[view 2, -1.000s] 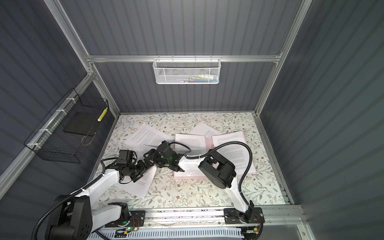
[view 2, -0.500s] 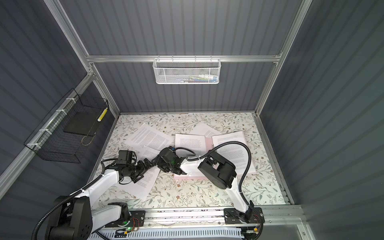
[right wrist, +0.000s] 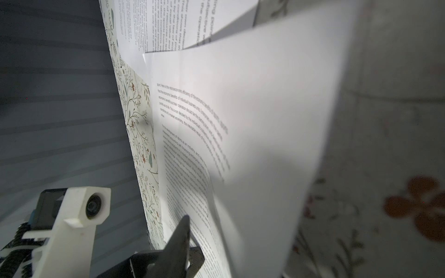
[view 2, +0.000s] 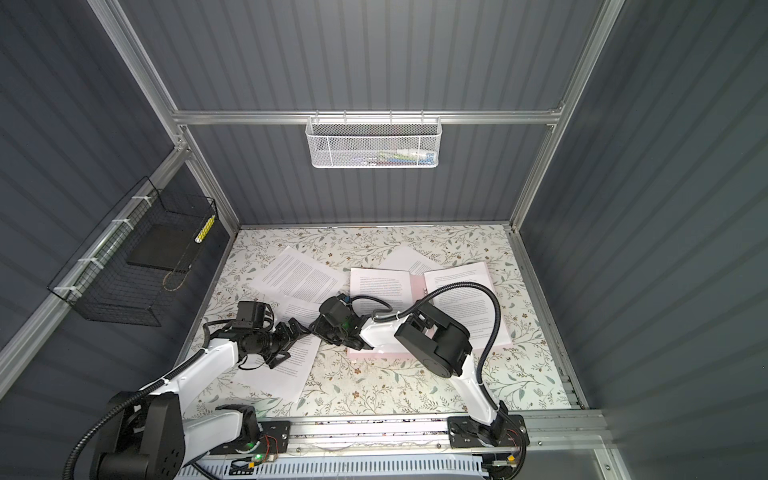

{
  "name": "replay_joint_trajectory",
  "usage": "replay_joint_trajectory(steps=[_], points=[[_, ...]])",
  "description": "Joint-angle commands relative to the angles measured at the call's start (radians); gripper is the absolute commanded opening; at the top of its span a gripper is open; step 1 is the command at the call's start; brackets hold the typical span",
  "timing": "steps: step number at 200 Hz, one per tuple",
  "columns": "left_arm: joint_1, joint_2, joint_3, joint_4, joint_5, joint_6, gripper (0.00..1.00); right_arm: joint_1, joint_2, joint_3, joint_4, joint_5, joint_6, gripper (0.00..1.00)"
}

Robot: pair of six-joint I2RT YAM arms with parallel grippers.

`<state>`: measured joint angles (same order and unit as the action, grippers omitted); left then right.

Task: Put the files into the folder

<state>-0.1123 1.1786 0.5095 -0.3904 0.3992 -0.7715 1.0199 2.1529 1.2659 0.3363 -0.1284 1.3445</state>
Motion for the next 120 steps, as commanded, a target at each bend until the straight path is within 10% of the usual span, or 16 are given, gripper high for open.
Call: replay_joint_trajectory(steps=[1, 54, 86, 120], points=[[-0.003, 0.017, -0.007, -0.060, 0.036, -0.010, 1.00, 0.006, 0.017, -0.002, 0.009, -0.007, -0.017, 0.27], [0.014, -0.026, 0.145, -0.170, 0.042, 0.046, 1.00, 0.017, -0.015, 0.021, -0.012, 0.001, -0.088, 0.00], [0.040, -0.074, 0.313, -0.284, 0.043, 0.112, 1.00, 0.013, -0.097, 0.034, -0.094, 0.004, -0.213, 0.00], [0.041, -0.112, 0.507, -0.378, 0.053, 0.212, 1.00, -0.072, -0.233, 0.057, -0.252, -0.243, -0.429, 0.00]])
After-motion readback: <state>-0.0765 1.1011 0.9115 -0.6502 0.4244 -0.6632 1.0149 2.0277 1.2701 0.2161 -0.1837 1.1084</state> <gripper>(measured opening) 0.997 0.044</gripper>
